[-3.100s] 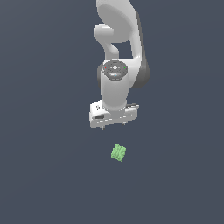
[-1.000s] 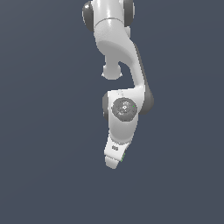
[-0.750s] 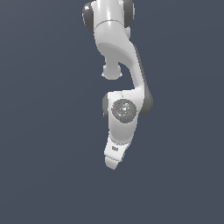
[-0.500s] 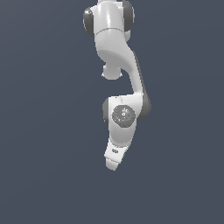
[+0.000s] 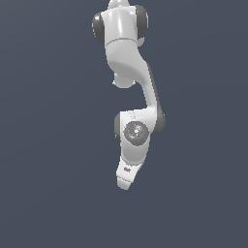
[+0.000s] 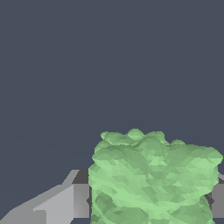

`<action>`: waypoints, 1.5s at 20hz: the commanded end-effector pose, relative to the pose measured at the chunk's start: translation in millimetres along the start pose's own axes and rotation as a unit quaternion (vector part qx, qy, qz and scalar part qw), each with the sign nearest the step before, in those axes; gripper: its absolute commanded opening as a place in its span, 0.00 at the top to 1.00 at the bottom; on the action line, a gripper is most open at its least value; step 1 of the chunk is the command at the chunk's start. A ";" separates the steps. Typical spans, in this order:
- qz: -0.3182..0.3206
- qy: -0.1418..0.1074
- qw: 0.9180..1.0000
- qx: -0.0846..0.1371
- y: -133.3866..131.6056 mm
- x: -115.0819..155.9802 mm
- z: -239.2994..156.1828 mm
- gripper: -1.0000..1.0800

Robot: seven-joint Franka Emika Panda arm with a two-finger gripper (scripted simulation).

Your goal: Pick up the object and move it to a goal position.

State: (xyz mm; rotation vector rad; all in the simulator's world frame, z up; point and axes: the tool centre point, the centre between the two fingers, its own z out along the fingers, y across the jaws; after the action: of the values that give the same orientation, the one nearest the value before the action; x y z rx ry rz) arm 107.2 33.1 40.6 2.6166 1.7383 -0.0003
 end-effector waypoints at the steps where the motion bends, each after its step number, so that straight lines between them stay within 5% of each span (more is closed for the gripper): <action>1: 0.000 0.000 1.000 0.000 0.0 0.2 0.0 1.00; 16: -0.013 0.010 1.000 -0.013 7.0 0.8 -9.5 1.00; 24: -0.059 0.043 0.996 -0.056 28.7 3.3 -43.6 1.00; 30: -0.110 0.080 0.985 -0.105 49.2 5.4 -84.2 1.00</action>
State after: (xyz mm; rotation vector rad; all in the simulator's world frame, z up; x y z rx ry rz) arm 149.6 21.0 113.4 2.3638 1.9254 0.3359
